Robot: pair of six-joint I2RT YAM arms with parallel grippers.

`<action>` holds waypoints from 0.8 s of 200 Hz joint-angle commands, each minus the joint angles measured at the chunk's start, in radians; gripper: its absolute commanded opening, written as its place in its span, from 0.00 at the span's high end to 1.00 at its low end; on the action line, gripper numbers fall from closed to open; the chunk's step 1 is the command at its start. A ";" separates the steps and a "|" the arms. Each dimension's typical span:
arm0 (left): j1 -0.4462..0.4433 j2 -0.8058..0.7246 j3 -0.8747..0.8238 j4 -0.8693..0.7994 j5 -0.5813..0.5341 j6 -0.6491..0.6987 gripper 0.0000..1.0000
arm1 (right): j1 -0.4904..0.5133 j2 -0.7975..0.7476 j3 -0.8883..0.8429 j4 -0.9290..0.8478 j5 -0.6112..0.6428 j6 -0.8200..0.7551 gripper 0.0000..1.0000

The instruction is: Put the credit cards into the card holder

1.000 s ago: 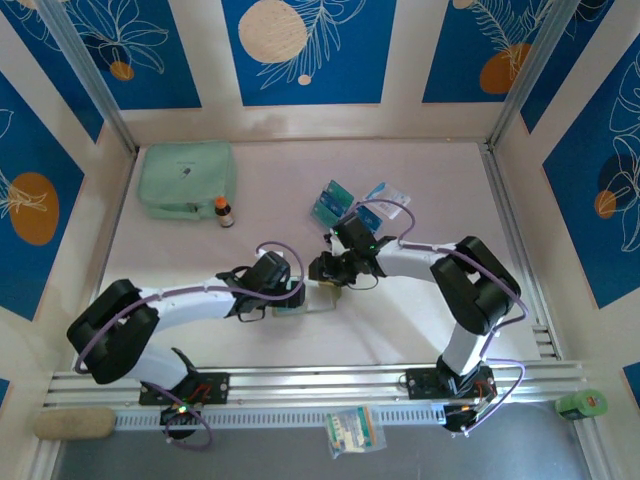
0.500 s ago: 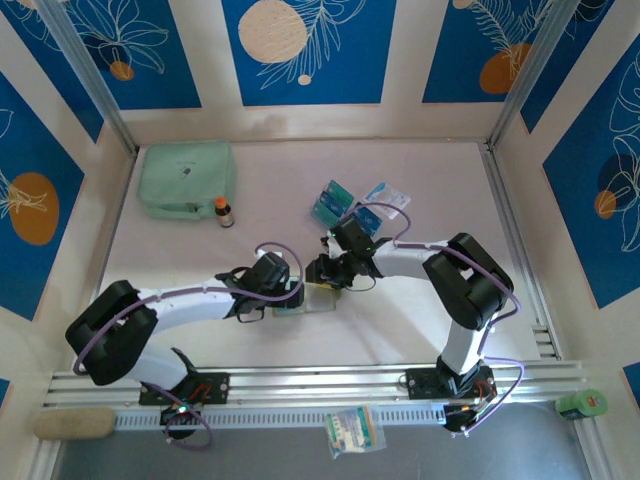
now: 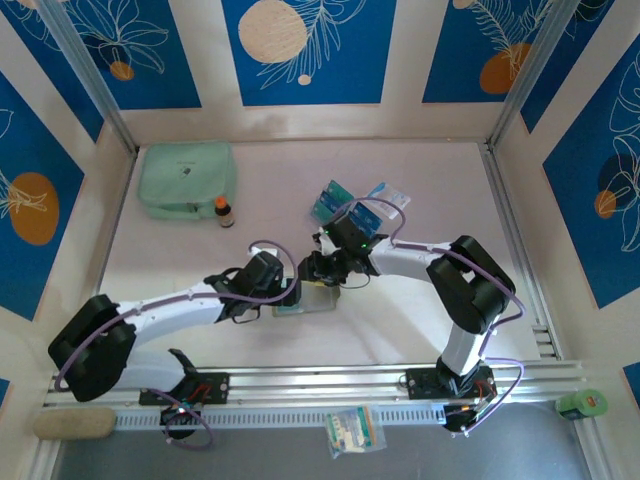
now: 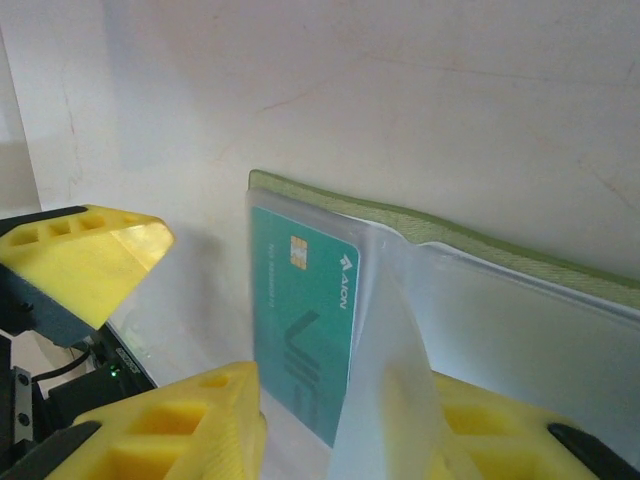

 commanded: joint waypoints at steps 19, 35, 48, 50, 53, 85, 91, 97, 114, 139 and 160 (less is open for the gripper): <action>-0.006 -0.120 -0.046 -0.046 -0.071 -0.031 0.00 | 0.019 -0.011 0.047 -0.093 0.005 -0.024 0.61; -0.003 -0.169 -0.058 -0.071 -0.096 -0.037 0.00 | 0.028 -0.007 0.069 -0.110 0.004 -0.027 0.60; -0.001 -0.208 -0.066 -0.091 -0.113 -0.040 0.00 | 0.041 0.000 0.090 -0.128 0.008 -0.029 0.56; -0.001 -0.214 -0.068 -0.092 -0.115 -0.040 0.00 | 0.042 0.001 0.093 -0.131 0.009 -0.029 0.56; 0.000 -0.222 -0.071 -0.095 -0.120 -0.041 0.00 | 0.046 0.005 0.099 -0.133 0.009 -0.029 0.55; 0.009 -0.299 -0.086 -0.126 -0.140 -0.040 0.00 | 0.074 0.040 0.147 -0.153 0.014 -0.019 0.48; 0.011 -0.308 -0.087 -0.132 -0.142 -0.039 0.00 | 0.077 0.049 0.156 -0.152 0.014 -0.016 0.47; 0.012 -0.316 -0.087 -0.138 -0.142 -0.039 0.00 | 0.081 0.060 0.167 -0.152 0.011 -0.014 0.46; 0.013 -0.334 -0.087 -0.151 -0.145 -0.036 0.00 | 0.091 0.100 0.198 -0.152 0.001 -0.005 0.43; 0.016 -0.351 -0.090 -0.163 -0.149 -0.033 0.00 | 0.100 0.159 0.246 -0.149 -0.023 0.005 0.42; 0.018 -0.358 -0.092 -0.168 -0.145 -0.033 0.00 | 0.102 0.196 0.268 -0.146 -0.039 0.011 0.42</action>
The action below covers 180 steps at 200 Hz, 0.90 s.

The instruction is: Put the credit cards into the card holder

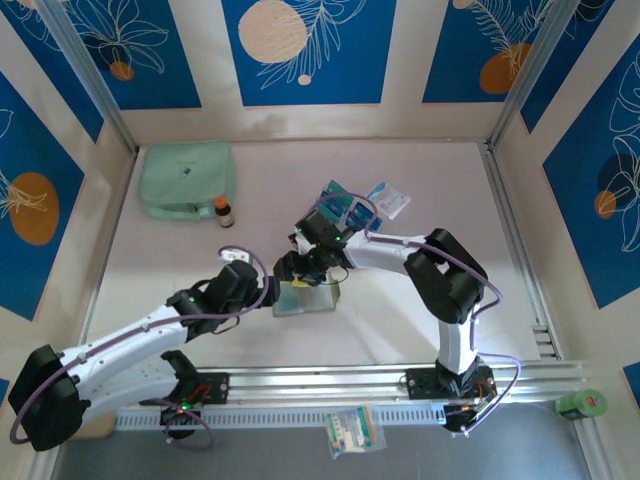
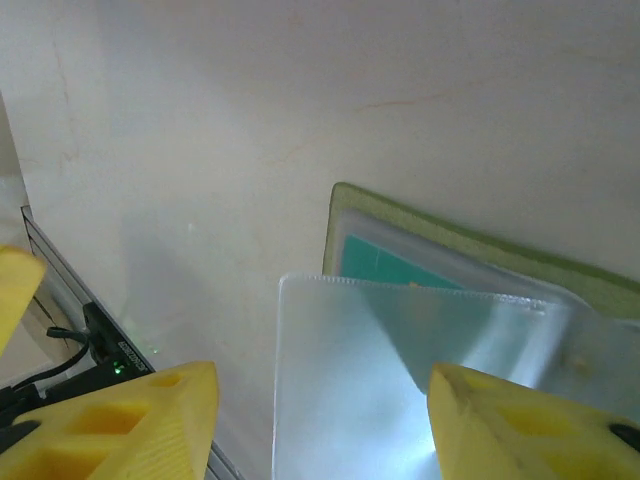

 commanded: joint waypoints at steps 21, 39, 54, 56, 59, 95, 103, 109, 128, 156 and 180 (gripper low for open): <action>0.007 -0.019 -0.015 -0.016 -0.003 -0.010 0.00 | 0.010 0.042 0.032 -0.014 -0.052 0.023 0.41; 0.007 -0.010 -0.018 -0.007 0.000 -0.010 0.00 | 0.009 0.030 0.023 -0.005 -0.055 0.029 0.41; 0.007 0.000 -0.019 0.003 0.002 -0.011 0.00 | 0.002 0.011 0.015 0.006 -0.061 0.035 0.41; 0.007 0.002 -0.019 0.004 0.003 -0.010 0.00 | 0.002 0.008 0.015 0.007 -0.061 0.036 0.41; 0.007 0.005 -0.019 0.006 0.004 -0.010 0.00 | -0.001 0.002 0.013 0.009 -0.064 0.037 0.41; 0.007 0.058 -0.014 0.046 0.026 0.002 0.00 | -0.031 -0.055 -0.004 0.034 -0.071 0.062 0.41; 0.007 0.074 -0.010 0.059 0.036 0.009 0.00 | -0.040 -0.069 -0.012 0.040 -0.072 0.065 0.41; 0.007 0.091 -0.004 0.068 0.043 0.012 0.00 | -0.046 -0.079 -0.018 0.043 -0.072 0.068 0.41; 0.008 0.147 0.022 0.085 0.060 0.025 0.00 | -0.072 -0.117 -0.039 0.045 -0.075 0.066 0.41; 0.007 0.230 0.055 0.114 0.078 0.050 0.00 | -0.131 -0.194 -0.063 0.002 -0.054 0.030 0.41; 0.007 0.290 0.067 0.134 0.084 0.058 0.00 | -0.197 -0.260 -0.042 -0.114 0.012 -0.062 0.41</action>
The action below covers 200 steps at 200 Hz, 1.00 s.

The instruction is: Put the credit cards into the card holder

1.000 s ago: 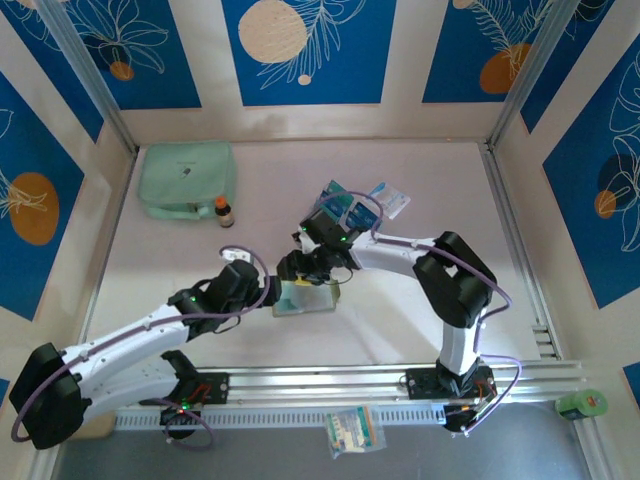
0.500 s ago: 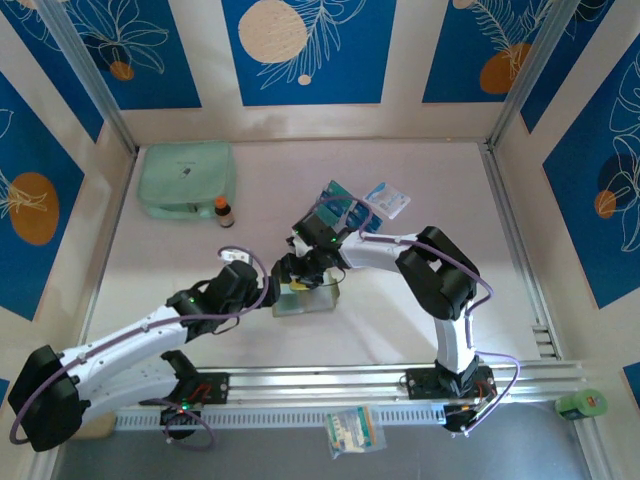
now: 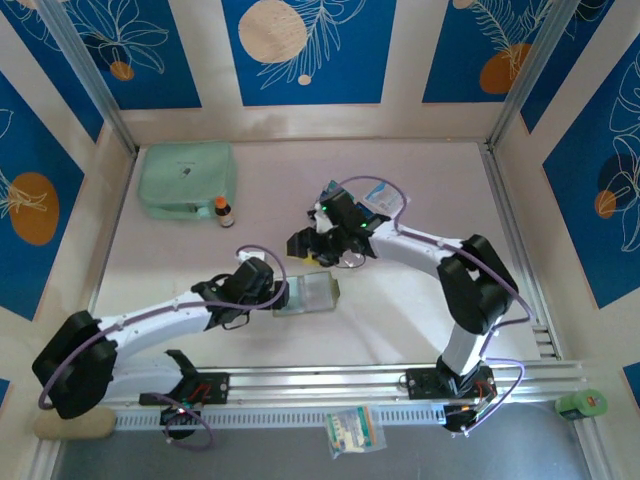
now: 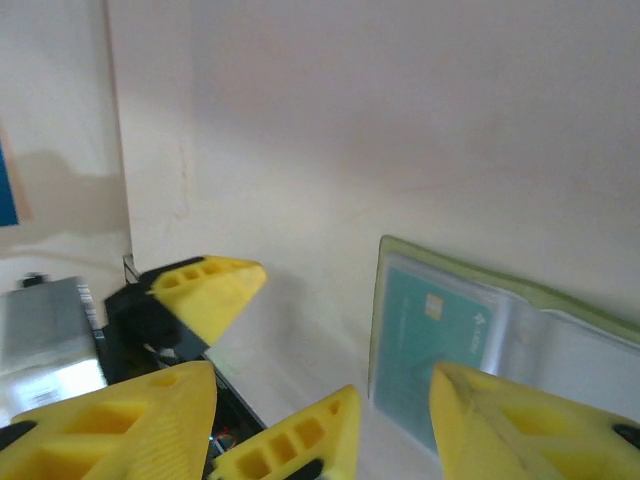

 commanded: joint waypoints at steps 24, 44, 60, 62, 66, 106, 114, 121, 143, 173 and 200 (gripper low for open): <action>0.005 0.071 0.035 0.047 0.019 0.021 0.00 | -0.107 -0.092 0.082 -0.279 0.154 -0.232 0.42; 0.005 0.072 0.024 0.046 0.008 0.016 0.00 | -0.134 -0.088 0.152 -0.383 0.273 -0.351 0.42; 0.005 0.063 0.017 0.046 0.003 0.013 0.00 | -0.155 -0.078 0.207 -0.444 0.358 -0.430 0.43; 0.005 0.062 0.016 0.045 0.003 0.013 0.00 | -0.157 -0.077 0.213 -0.452 0.367 -0.439 0.43; 0.006 0.059 0.015 0.044 0.002 0.012 0.00 | -0.161 -0.075 0.224 -0.463 0.388 -0.456 0.44; 0.006 0.039 0.015 0.035 -0.002 0.008 0.00 | -0.183 -0.019 0.344 -0.558 0.565 -0.596 0.48; 0.005 0.035 0.017 0.032 -0.003 0.008 0.00 | -0.185 -0.001 0.366 -0.572 0.590 -0.616 0.52; 0.006 0.032 0.017 0.030 -0.004 0.007 0.00 | -0.185 0.015 0.383 -0.582 0.605 -0.633 0.54; 0.005 0.026 0.018 0.027 -0.007 0.007 0.00 | -0.185 0.067 0.440 -0.614 0.632 -0.672 0.64; 0.006 0.020 0.019 0.021 -0.006 0.006 0.00 | -0.175 0.130 0.502 -0.649 0.676 -0.714 0.71; 0.005 0.017 0.020 0.020 -0.006 0.006 0.00 | -0.161 0.176 0.525 -0.667 0.730 -0.740 0.70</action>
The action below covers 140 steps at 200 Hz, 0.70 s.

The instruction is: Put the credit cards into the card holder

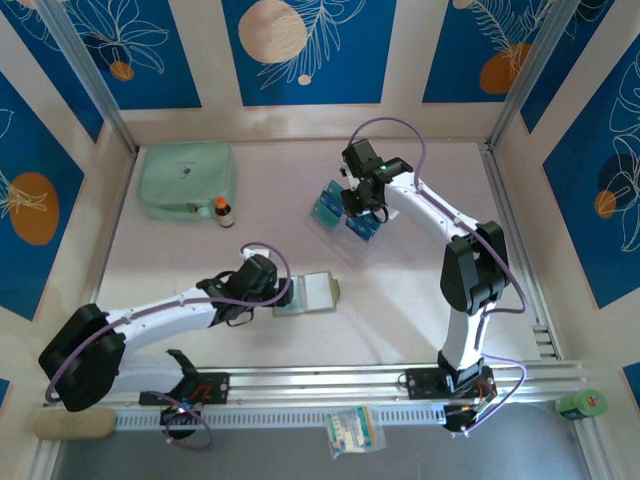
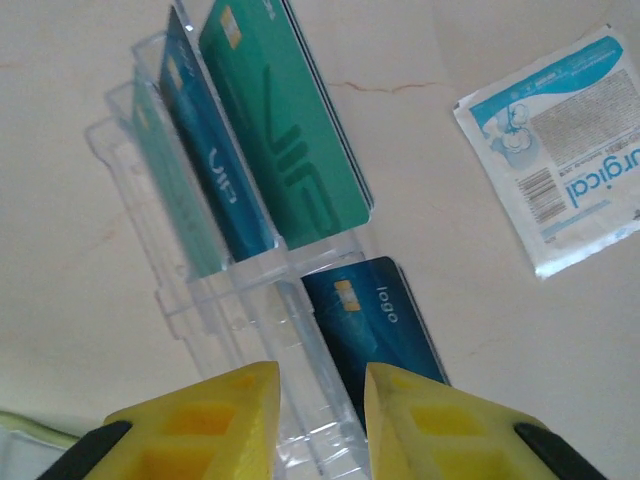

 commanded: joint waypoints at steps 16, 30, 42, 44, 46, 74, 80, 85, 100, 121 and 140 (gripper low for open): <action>0.005 -0.020 0.005 -0.017 -0.016 0.001 0.00 | 0.024 0.046 0.039 -0.056 0.085 -0.062 0.70; 0.005 -0.020 0.005 -0.019 -0.017 0.002 0.00 | 0.029 0.057 0.034 -0.054 0.097 -0.066 0.70; 0.005 -0.020 0.005 -0.018 -0.019 0.003 0.00 | 0.029 0.064 0.026 -0.051 0.104 -0.067 0.70; 0.005 -0.020 0.006 -0.018 -0.019 0.004 0.00 | 0.030 0.064 0.024 -0.050 0.105 -0.067 0.70; 0.005 -0.020 0.005 -0.018 -0.018 0.003 0.00 | 0.030 0.064 0.023 -0.050 0.105 -0.067 0.70; 0.005 -0.020 0.005 -0.017 -0.017 0.004 0.00 | 0.029 0.064 0.004 -0.040 0.106 -0.065 0.71; 0.005 -0.019 0.005 -0.016 -0.016 0.004 0.00 | 0.030 0.066 0.002 -0.039 0.108 -0.065 0.72; 0.005 -0.019 0.006 -0.016 -0.017 0.004 0.00 | 0.030 0.066 -0.001 -0.038 0.110 -0.065 0.72; 0.005 -0.020 0.006 -0.016 -0.019 0.004 0.00 | 0.030 0.068 -0.010 -0.035 0.110 -0.064 0.72; 0.005 -0.021 0.005 -0.018 -0.019 0.004 0.00 | 0.032 0.067 -0.023 -0.032 0.111 -0.062 0.74; 0.005 -0.022 0.005 -0.018 -0.020 0.004 0.00 | 0.035 0.064 -0.037 -0.027 0.111 -0.061 0.76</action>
